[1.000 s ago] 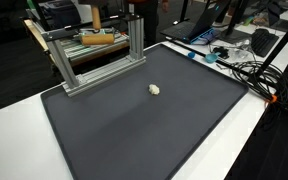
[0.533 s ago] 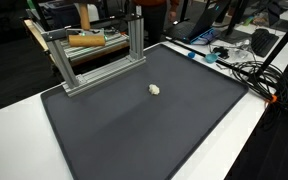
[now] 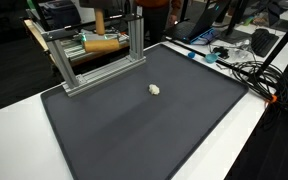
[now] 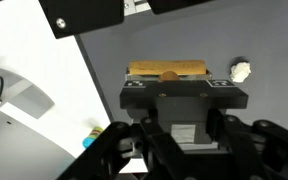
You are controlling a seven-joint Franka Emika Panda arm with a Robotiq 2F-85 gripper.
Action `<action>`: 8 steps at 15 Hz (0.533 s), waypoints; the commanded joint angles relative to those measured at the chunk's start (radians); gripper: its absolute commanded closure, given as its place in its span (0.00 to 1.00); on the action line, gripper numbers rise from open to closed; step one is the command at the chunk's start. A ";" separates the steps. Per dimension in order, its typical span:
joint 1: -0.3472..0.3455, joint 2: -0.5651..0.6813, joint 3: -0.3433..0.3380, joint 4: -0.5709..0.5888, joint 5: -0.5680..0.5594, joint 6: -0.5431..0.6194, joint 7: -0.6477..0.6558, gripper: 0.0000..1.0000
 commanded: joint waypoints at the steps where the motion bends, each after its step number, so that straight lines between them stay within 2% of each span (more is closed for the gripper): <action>1: 0.026 0.041 -0.005 0.035 -0.002 -0.003 0.003 0.53; 4: 0.039 0.117 -0.001 0.091 -0.002 -0.002 0.006 0.53; 7: 0.037 0.122 -0.003 0.100 -0.002 -0.002 0.006 0.53; 8: 0.037 0.122 -0.003 0.101 -0.002 -0.002 0.006 0.78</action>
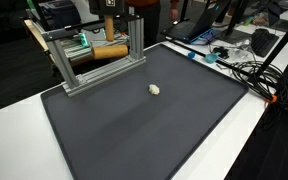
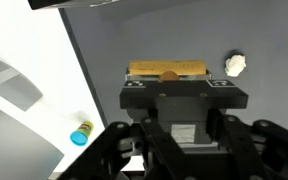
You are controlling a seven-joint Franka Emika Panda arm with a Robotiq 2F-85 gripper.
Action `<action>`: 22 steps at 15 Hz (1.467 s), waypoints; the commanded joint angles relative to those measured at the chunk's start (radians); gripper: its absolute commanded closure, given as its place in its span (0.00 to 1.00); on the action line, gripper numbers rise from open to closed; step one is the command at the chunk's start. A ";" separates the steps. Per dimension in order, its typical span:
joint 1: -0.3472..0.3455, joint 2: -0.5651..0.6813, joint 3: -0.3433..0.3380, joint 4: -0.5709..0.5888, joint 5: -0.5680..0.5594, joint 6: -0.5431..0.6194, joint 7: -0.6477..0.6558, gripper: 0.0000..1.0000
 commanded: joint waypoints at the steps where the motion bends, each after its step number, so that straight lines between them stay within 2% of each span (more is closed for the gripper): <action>1: 0.024 0.018 -0.018 -0.015 0.037 0.029 -0.023 0.78; 5: 0.084 0.077 -0.011 -0.061 0.212 0.088 -0.138 0.78; 8: 0.117 0.149 0.003 -0.045 0.283 0.144 -0.181 0.78; 11: 0.126 0.214 0.011 0.009 0.230 0.174 -0.154 0.78; 12: 0.126 0.233 0.013 0.031 0.199 0.154 -0.106 0.78; 13: 0.127 0.197 0.011 -0.029 0.229 0.175 -0.135 0.53; 15: 0.127 0.224 0.011 -0.003 0.220 0.175 -0.128 0.53; 16: 0.127 0.231 0.011 0.004 0.219 0.175 -0.126 0.78; 17: 0.127 0.250 0.012 0.022 0.248 0.170 -0.136 0.78; 22: 0.133 0.338 0.012 0.106 0.196 0.165 -0.082 0.78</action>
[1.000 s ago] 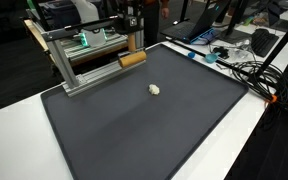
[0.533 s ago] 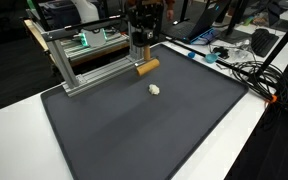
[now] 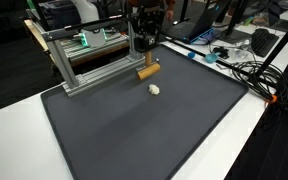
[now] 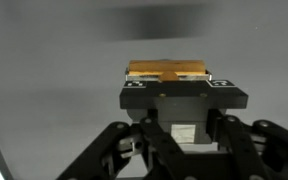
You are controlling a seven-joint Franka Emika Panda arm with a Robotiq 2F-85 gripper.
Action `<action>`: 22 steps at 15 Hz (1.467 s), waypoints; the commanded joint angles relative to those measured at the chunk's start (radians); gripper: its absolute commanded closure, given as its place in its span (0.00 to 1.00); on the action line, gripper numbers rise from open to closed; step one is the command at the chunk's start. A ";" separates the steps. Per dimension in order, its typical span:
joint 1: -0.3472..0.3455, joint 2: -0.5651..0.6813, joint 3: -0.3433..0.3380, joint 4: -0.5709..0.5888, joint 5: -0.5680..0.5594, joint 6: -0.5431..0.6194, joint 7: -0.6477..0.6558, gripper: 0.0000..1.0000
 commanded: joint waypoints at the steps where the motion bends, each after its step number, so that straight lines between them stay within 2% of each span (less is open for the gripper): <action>1: 0.007 0.069 0.000 0.091 -0.022 -0.015 0.031 0.78; 10: 0.019 0.196 -0.006 0.197 -0.031 -0.030 0.041 0.78; 17: 0.015 0.270 -0.013 0.233 -0.019 -0.020 0.047 0.78; 22: 0.020 0.305 -0.024 0.247 -0.038 -0.065 0.071 0.78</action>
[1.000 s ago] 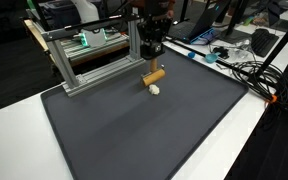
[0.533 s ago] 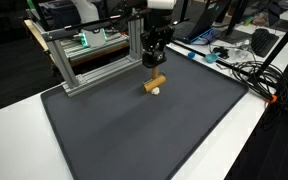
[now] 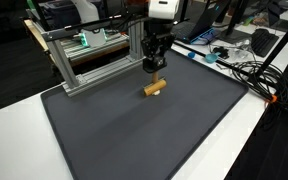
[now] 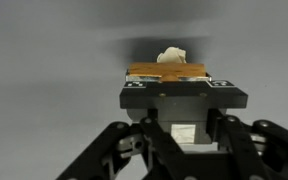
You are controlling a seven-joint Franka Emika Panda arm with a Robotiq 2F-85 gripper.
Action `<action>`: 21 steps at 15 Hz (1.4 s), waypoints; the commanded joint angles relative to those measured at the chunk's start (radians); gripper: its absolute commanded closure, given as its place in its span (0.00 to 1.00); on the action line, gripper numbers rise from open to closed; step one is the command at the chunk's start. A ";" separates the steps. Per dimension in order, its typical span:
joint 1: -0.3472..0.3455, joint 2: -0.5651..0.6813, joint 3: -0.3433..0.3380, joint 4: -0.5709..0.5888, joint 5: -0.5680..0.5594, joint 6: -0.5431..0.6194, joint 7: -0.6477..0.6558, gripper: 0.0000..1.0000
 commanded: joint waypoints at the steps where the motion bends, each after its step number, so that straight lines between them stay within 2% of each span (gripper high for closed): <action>1: 0.011 0.042 -0.016 0.023 -0.034 -0.062 0.034 0.78; 5: 0.015 0.052 -0.017 0.032 -0.050 -0.105 0.041 0.78; 13: 0.044 0.061 -0.016 0.007 -0.108 -0.113 0.069 0.78; 21: 0.044 0.069 -0.010 0.018 -0.109 -0.187 0.061 0.78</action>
